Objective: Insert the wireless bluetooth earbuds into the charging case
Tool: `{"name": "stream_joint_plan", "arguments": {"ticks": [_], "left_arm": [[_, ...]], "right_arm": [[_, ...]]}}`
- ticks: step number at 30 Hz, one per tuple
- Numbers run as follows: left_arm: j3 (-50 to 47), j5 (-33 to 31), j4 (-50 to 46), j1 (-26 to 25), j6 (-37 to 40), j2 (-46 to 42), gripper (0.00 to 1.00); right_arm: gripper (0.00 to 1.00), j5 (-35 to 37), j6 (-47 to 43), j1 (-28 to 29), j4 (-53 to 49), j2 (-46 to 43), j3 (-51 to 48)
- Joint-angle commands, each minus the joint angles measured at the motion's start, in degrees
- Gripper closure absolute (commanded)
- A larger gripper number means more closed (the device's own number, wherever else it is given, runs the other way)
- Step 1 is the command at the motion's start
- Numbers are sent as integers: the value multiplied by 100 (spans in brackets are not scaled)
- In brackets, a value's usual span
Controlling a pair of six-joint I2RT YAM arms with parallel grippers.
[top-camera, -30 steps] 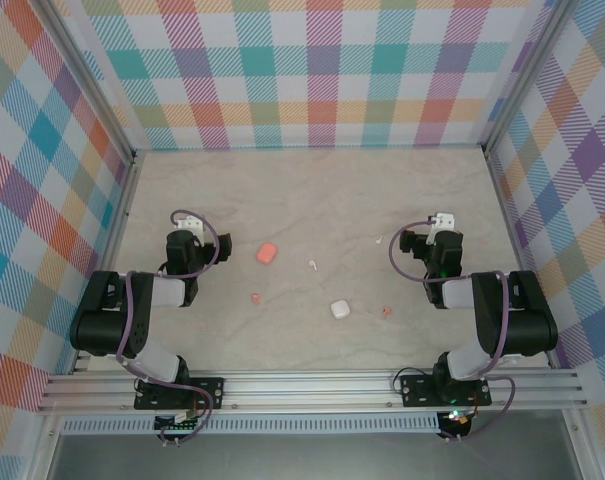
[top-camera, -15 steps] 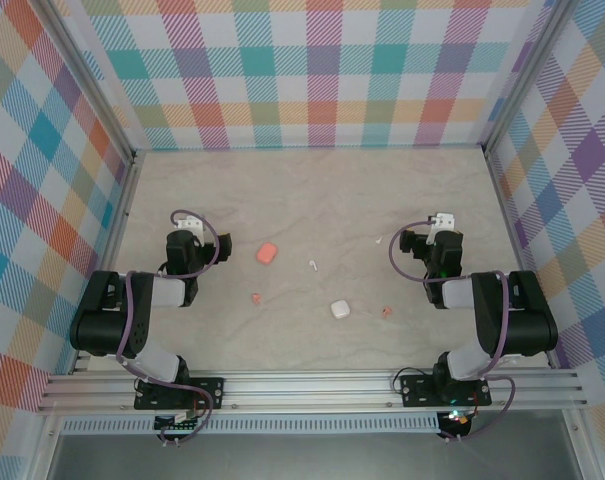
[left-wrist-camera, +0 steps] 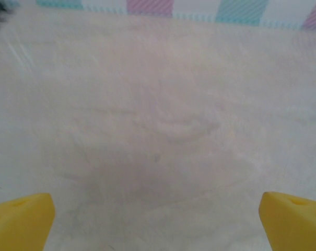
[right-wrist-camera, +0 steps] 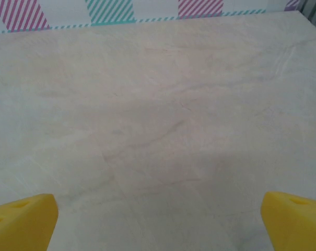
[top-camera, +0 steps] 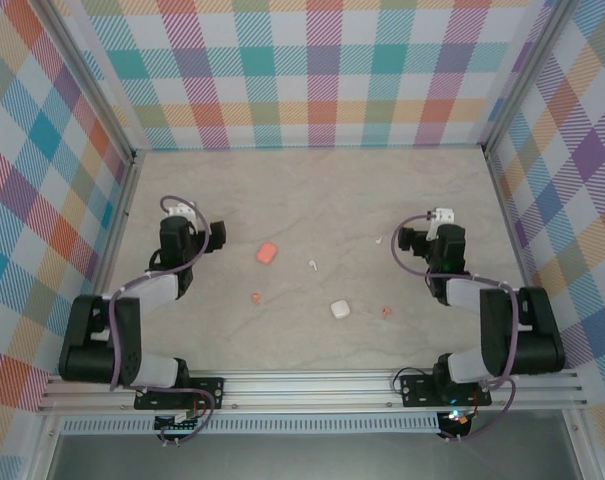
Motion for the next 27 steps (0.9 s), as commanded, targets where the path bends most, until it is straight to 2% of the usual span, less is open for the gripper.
{"name": "stream_joint_plan", "arguments": {"ticks": [1,3,4,7,9,13,16,19,22,25,27], "left_arm": [[347,-687,-1471,49,-690,-578,0],[785,-1129,-2703,59,-1396,-842,0],[961,-1098,-3145,67,-1484,-892,0],[1197,-421,-3914,67,-1469,-1079,0],[1130,-13,-4354,67,-1475,-1318,0],[938,413,-4909,63,-1965,-1716,0],[657,965,-5003,59,-2486,-1979,0],[357,1398,-5034,46,-2905,-2214,0],[134,1766,-5060,6,-2977,-2339,0],[53,1792,-5403,-12,-2878,-2435,0],[-50,1763,-5511,-15,-2862,-2607,0]], "right_arm": [[0,-398,388,-28,-2233,-207,1145],[6,-942,497,-15,-3291,12,1824],[8,-1018,599,21,-3622,125,2054],[13,-1119,877,354,-4291,408,2537],[14,-979,945,863,-4565,572,2774],[15,-942,795,2049,-4825,1102,3383],[18,-1912,-17,2787,-5031,1844,4170],[19,-1814,-758,3454,-5785,2826,5314],[17,-1643,-1257,3909,-6559,3725,6524],[16,-1759,-1483,4172,-7244,4430,7625],[15,-1568,-1614,4323,-7635,4840,8250]]}}
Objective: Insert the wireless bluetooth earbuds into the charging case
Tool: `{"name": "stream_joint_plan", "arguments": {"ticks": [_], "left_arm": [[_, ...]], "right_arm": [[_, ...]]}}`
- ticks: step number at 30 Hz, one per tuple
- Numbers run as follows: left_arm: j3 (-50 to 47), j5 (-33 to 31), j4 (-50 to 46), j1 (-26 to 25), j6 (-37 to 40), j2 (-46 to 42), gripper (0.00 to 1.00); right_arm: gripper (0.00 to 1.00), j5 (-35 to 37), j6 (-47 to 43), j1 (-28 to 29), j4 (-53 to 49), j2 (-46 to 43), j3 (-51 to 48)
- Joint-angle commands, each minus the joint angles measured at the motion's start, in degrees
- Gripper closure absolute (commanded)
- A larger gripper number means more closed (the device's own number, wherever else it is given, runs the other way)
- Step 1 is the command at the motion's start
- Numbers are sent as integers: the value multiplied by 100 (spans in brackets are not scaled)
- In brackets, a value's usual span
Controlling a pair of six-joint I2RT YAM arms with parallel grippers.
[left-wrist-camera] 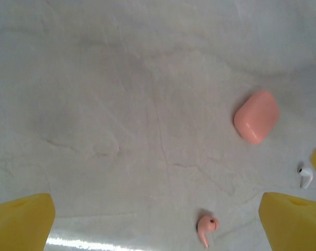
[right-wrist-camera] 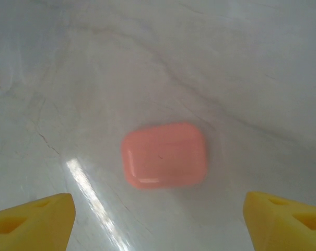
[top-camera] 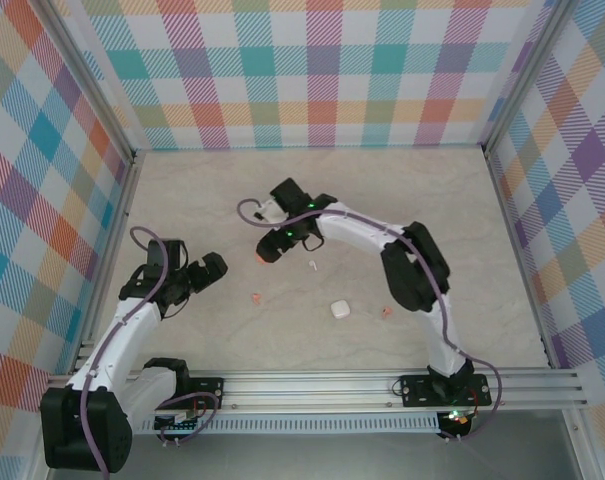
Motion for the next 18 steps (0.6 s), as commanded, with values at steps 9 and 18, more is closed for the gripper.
{"name": "stream_joint_plan", "arguments": {"ticks": [9,18], "left_arm": [[-608,399,-5,-10,-374,-450,0],[-555,373,39,-10,-268,-344,0]], "right_arm": [[12,1288,-882,423,-2179,1558,2281],[10,1304,-719,432,-2531,2100,3068]]}}
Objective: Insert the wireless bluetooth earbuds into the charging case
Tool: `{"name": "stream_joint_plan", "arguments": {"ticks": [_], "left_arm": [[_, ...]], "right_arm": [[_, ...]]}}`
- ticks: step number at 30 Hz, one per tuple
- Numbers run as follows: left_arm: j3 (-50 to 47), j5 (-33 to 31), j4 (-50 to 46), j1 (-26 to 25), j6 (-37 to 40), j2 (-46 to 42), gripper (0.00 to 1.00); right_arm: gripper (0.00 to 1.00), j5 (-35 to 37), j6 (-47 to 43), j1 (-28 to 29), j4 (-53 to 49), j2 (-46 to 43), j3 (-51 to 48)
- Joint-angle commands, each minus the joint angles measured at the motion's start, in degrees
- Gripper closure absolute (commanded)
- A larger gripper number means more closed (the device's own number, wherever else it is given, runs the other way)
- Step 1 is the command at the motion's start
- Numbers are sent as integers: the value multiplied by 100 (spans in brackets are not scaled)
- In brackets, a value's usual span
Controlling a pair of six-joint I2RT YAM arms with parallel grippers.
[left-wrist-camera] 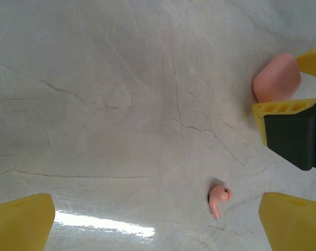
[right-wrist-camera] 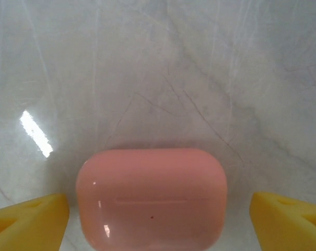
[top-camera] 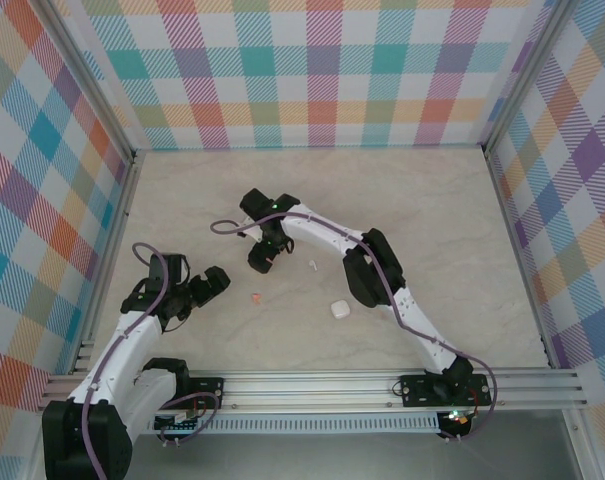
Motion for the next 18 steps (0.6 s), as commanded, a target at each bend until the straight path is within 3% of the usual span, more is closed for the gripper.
{"name": "stream_joint_plan", "arguments": {"ticks": [1,10,18], "left_arm": [[33,54,74,-12,-8,58,0],[116,230,119,-9,108,219,1],[230,518,278,-14,287,369,4]], "right_arm": [[10,14,21,12,-344,142,314],[13,-291,73,11,-455,346,512],[33,-633,724,4,-711,364,668]]}}
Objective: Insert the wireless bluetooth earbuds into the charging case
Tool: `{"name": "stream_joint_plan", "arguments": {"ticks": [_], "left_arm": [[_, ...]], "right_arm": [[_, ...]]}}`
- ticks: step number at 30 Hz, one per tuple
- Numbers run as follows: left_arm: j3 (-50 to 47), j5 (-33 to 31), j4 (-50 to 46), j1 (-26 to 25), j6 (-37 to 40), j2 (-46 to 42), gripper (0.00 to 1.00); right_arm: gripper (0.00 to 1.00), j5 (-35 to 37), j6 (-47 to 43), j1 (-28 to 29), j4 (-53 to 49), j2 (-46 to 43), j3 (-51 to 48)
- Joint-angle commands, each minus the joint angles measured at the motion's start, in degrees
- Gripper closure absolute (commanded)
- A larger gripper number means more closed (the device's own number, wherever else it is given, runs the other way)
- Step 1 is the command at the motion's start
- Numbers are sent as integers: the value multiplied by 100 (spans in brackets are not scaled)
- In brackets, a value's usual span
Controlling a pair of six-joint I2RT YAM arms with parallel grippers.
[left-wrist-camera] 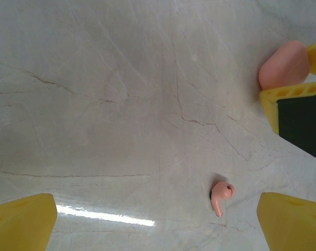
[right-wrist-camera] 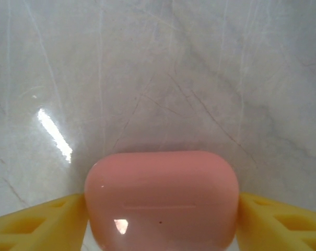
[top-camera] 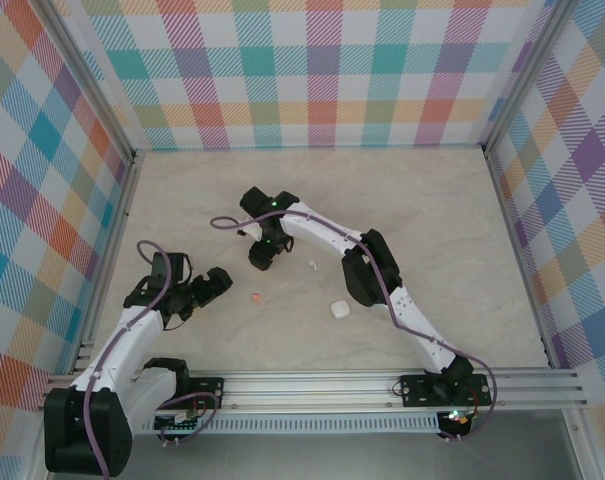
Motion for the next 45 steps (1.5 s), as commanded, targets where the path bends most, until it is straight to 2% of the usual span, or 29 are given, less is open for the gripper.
{"name": "stream_joint_plan", "arguments": {"ticks": [1,7,13,16,20,25,30,34,39,45], "left_arm": [[248,349,171,-9,244,60,4],[332,642,310,-14,501,145,4],[133,1267,1007,-19,614,-341,5],[-56,1659,1891,-83,679,-757,10],[65,1705,2426,-254,842,-989,11],[-33,1479,3681,-602,1023,-1114,11],[327,1113,4263,-1334,1613,-382,14],[243,662,5787,-1919,1520,210,15],[461,658,6950,-2088,1083,1087,16],[601,420,7596,-2101,877,1553,23]], "right_arm": [[35,-296,528,6,-343,120,251],[42,-490,1715,-88,-399,-49,266],[41,-698,2963,-373,-174,-711,-28],[39,-973,3317,-451,565,-1450,-701],[39,-915,3998,-504,1944,-2648,-2037],[41,-1249,5212,-662,3250,-3675,-3277],[41,-1465,6042,-677,4124,-4302,-4000],[41,-1475,6732,-672,4792,-4733,-4564],[41,-1323,7360,-672,5292,-5184,-5110],[41,-1229,7524,-672,5365,-5491,-5339]]}}
